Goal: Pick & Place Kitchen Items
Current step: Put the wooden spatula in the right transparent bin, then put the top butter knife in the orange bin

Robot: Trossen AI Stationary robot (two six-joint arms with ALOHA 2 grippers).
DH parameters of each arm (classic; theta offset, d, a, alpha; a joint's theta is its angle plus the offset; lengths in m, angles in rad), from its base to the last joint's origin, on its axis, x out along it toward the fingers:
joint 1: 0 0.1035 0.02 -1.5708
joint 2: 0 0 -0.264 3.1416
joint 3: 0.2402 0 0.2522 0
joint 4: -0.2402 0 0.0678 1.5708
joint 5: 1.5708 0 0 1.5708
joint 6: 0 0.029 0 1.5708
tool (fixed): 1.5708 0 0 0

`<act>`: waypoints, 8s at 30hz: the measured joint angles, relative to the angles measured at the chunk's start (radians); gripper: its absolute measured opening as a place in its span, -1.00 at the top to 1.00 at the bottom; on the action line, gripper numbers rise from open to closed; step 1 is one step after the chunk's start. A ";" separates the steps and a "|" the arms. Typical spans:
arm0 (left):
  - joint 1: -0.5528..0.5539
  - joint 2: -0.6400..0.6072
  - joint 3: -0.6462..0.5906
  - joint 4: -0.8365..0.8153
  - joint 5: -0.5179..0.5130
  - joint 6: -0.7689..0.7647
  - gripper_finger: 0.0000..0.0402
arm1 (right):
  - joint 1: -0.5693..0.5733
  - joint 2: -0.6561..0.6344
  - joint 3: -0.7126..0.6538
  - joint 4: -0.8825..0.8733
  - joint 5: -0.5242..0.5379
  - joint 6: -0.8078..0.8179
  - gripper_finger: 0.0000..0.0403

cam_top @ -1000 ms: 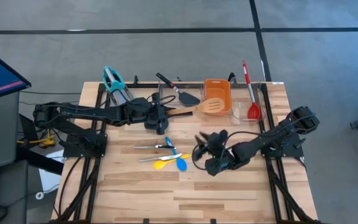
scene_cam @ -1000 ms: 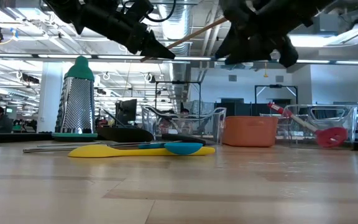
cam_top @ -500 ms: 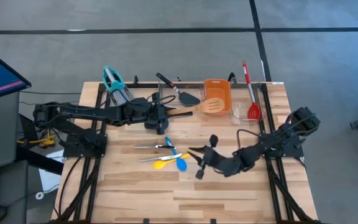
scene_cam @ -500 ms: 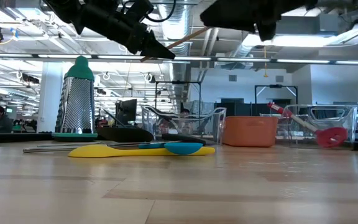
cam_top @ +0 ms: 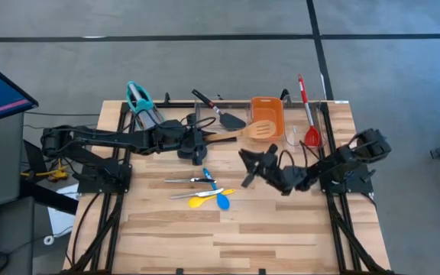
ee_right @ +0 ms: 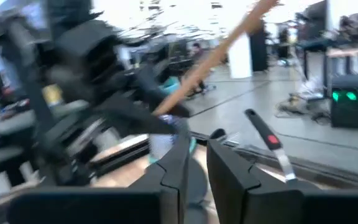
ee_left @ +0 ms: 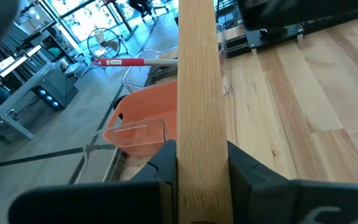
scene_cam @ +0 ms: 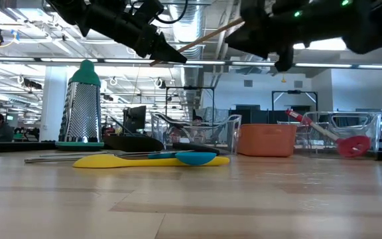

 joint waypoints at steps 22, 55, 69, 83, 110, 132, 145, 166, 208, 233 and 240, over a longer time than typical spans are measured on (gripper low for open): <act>0.000 -0.002 0.002 0.017 -0.002 -0.013 0.77 | -0.141 0.002 0.169 -0.009 -0.173 0.013 -0.08; 0.005 0.002 -0.002 -0.003 0.001 -0.038 0.77 | -0.240 -0.001 0.174 0.022 -0.189 0.083 -0.12; 0.007 0.002 -0.002 -0.004 0.000 -0.047 0.77 | -0.272 -0.002 0.174 0.130 -0.230 0.080 0.30; 0.006 0.002 -0.001 -0.004 -0.005 -0.044 0.67 | -0.264 -0.001 0.176 0.130 -0.287 0.034 0.90; 0.007 0.000 -0.001 0.044 -0.126 -0.029 -0.26 | -0.289 -0.044 0.167 -0.011 -0.255 -0.003 0.90; 0.005 0.000 0.000 -0.069 -0.130 -0.086 0.05 | -0.355 -0.785 0.168 -1.160 0.133 0.069 0.90; 0.005 0.000 0.000 -0.069 -0.129 -0.086 0.06 | -0.664 -0.893 0.168 -1.702 -0.062 0.431 0.90; 0.005 0.000 0.000 -0.069 -0.128 -0.086 0.07 | -1.099 -0.781 0.168 -1.862 -0.685 0.510 0.90; -0.009 -0.055 -0.001 -0.241 -0.130 -0.077 0.17 | -0.769 -0.985 0.323 -1.824 -0.913 0.435 0.95; -0.270 -0.535 -0.068 -0.637 -0.053 -0.285 0.96 | 0.060 -0.633 -0.029 -0.973 -0.176 0.253 0.99; -0.367 -0.541 -0.174 -0.638 -0.054 -0.288 0.97 | 0.183 -0.469 -0.029 -0.739 -0.117 0.115 0.99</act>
